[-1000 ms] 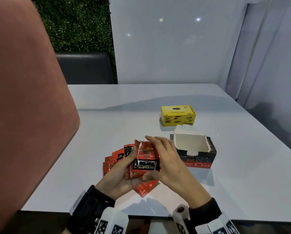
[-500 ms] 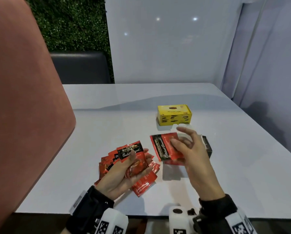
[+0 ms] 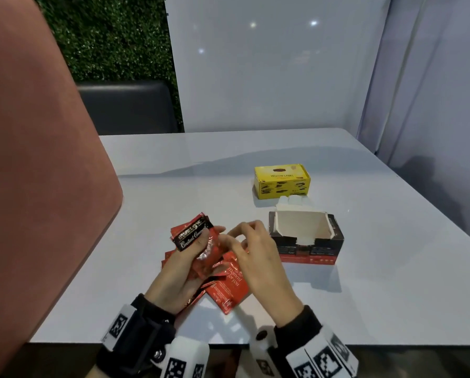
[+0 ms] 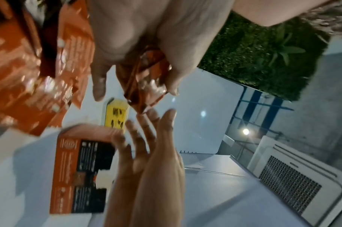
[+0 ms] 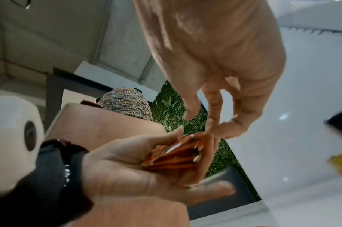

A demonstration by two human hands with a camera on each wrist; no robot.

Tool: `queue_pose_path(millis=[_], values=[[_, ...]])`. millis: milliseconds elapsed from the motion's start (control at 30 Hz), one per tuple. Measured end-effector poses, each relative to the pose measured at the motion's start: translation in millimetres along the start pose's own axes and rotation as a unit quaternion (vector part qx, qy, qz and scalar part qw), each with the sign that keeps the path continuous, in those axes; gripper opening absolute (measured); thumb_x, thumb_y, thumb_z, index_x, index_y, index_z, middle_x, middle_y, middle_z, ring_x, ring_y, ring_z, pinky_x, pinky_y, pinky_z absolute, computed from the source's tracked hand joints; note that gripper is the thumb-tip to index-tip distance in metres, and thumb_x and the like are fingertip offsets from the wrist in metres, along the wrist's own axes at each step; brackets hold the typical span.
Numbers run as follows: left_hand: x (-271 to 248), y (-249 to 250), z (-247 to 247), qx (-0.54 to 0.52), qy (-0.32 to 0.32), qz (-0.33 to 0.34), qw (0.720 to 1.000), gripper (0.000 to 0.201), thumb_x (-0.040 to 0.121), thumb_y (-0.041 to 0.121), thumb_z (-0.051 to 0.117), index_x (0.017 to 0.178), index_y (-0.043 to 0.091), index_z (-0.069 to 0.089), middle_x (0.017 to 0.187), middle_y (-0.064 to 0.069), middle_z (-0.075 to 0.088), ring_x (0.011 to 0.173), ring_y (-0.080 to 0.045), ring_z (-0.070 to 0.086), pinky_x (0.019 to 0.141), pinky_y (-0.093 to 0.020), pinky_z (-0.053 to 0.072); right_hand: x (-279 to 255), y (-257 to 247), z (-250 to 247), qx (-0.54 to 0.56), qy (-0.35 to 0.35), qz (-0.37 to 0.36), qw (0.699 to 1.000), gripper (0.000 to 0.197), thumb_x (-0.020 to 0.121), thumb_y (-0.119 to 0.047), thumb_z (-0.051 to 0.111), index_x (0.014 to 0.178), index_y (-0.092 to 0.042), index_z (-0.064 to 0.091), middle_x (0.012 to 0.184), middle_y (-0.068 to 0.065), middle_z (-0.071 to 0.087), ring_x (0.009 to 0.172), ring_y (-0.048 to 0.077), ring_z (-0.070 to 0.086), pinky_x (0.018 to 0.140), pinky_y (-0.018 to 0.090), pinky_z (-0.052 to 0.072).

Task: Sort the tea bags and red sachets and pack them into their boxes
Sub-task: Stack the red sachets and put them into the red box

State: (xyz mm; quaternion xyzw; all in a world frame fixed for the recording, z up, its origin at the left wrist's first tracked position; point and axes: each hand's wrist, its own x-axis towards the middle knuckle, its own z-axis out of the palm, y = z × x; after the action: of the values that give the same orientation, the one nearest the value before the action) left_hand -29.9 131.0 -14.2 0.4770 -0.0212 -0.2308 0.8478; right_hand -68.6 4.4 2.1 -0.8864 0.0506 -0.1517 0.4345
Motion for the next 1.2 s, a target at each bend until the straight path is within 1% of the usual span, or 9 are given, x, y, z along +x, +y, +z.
queue_pose_path(millis=[100, 167, 267, 400, 600, 767, 900, 1000, 1200], values=[[2, 8, -15, -0.028, 0.031, 0.010, 0.999, 0.034, 0.083, 0.017, 0.051, 0.113, 0.002, 0.059, 0.108, -0.019, 0.068, 0.094, -0.026, 0.070, 0.079, -0.039, 0.056, -2, 12, -6, -0.159, -0.050, 0.047, 0.985, 0.036, 0.094, -0.041, 0.047, 0.118, -0.014, 0.047, 0.118, 0.002, 0.048, 0.104, 0.017, 0.054, 0.083, 0.027, 0.044], [1, 12, -20, -0.051, 0.024, -0.002, 0.998, 0.034, 0.079, 0.014, 0.056, 0.109, 0.000, 0.061, 0.092, -0.016, 0.069, 0.076, -0.024, 0.070, 0.070, -0.037, 0.060, -4, 21, -2, -0.235, -0.126, 0.089, 0.960, 0.042, 0.093, -0.036, 0.053, 0.123, -0.010, 0.039, 0.122, 0.007, 0.051, 0.111, 0.023, 0.053, 0.087, 0.033, 0.044], [0, 13, -21, -0.051, 0.005, -0.024, 0.998, 0.046, 0.069, 0.028, 0.073, 0.104, 0.001, 0.065, 0.076, -0.009, 0.062, 0.057, -0.015, 0.059, 0.056, -0.029, 0.056, -7, 24, 6, -0.284, -0.205, 0.116, 0.929, 0.045, 0.092, -0.022, 0.055, 0.128, -0.007, 0.032, 0.124, 0.011, 0.056, 0.113, 0.029, 0.055, 0.084, 0.035, 0.041], [1, 5, -18, -0.053, 0.016, -0.040, 0.998, 0.055, 0.078, 0.041, 0.058, 0.113, -0.002, 0.059, 0.078, -0.008, 0.060, 0.055, -0.013, 0.054, 0.055, -0.026, 0.053, -3, 24, 10, -0.303, -0.209, 0.120, 0.922, 0.034, 0.094, -0.016, 0.050, 0.125, -0.006, 0.040, 0.124, 0.009, 0.056, 0.114, 0.028, 0.056, 0.086, 0.035, 0.043], [4, 8, -5, -0.069, -0.010, -0.063, 0.996, 0.081, 0.044, 0.034, 0.092, 0.110, -0.001, 0.060, 0.085, -0.011, 0.062, 0.063, -0.016, 0.058, 0.062, -0.030, 0.055, 5, 28, 6, -0.303, -0.240, 0.132, 0.913, 0.025, 0.096, -0.020, 0.048, 0.118, -0.010, 0.053, 0.122, 0.008, 0.058, 0.114, 0.026, 0.055, 0.089, 0.033, 0.043], [8, 9, 2, -0.037, -0.010, -0.073, 0.997, 0.089, 0.036, 0.028, 0.095, 0.112, 0.000, 0.059, 0.080, -0.010, 0.064, 0.064, -0.018, 0.061, 0.064, -0.033, 0.057, 11, 45, -16, -0.204, -0.214, 0.162, 0.941, 0.020, 0.090, -0.020, 0.059, 0.106, -0.009, 0.055, 0.109, 0.011, 0.063, 0.099, 0.026, 0.063, 0.088, 0.038, 0.051], [5, 13, 0, -0.027, 0.011, -0.091, 0.995, 0.079, 0.054, 0.040, 0.083, 0.116, -0.002, 0.058, 0.080, -0.012, 0.063, 0.069, -0.021, 0.063, 0.073, -0.040, 0.058, 9, 42, -36, -0.146, -0.139, 0.091, 0.975, 0.008, 0.087, -0.016, 0.060, 0.088, -0.011, 0.053, 0.091, 0.012, 0.068, 0.081, 0.027, 0.067, 0.077, 0.042, 0.056], [5, 13, -1, -0.017, 0.014, -0.094, 0.995, 0.103, 0.025, 0.047, 0.091, 0.111, -0.001, 0.060, 0.082, -0.014, 0.065, 0.071, -0.024, 0.065, 0.074, -0.044, 0.058, 3, 29, -48, -0.143, -0.043, 0.003, 0.989, 0.008, 0.089, -0.018, 0.058, 0.094, -0.016, 0.053, 0.093, 0.007, 0.070, 0.085, 0.025, 0.066, 0.074, 0.039, 0.055], [-1, 2, 5, -0.012, -0.003, -0.077, 0.997, 0.107, 0.026, 0.050, 0.090, 0.115, 0.000, 0.058, 0.096, -0.019, 0.066, 0.079, -0.027, 0.067, 0.075, -0.043, 0.057, -2, -6, -55, -0.105, 0.023, -0.089, 0.990, 0.020, 0.092, -0.019, 0.051, 0.111, -0.018, 0.054, 0.090, 0.005, 0.069, 0.084, 0.023, 0.064, 0.075, 0.036, 0.052]])
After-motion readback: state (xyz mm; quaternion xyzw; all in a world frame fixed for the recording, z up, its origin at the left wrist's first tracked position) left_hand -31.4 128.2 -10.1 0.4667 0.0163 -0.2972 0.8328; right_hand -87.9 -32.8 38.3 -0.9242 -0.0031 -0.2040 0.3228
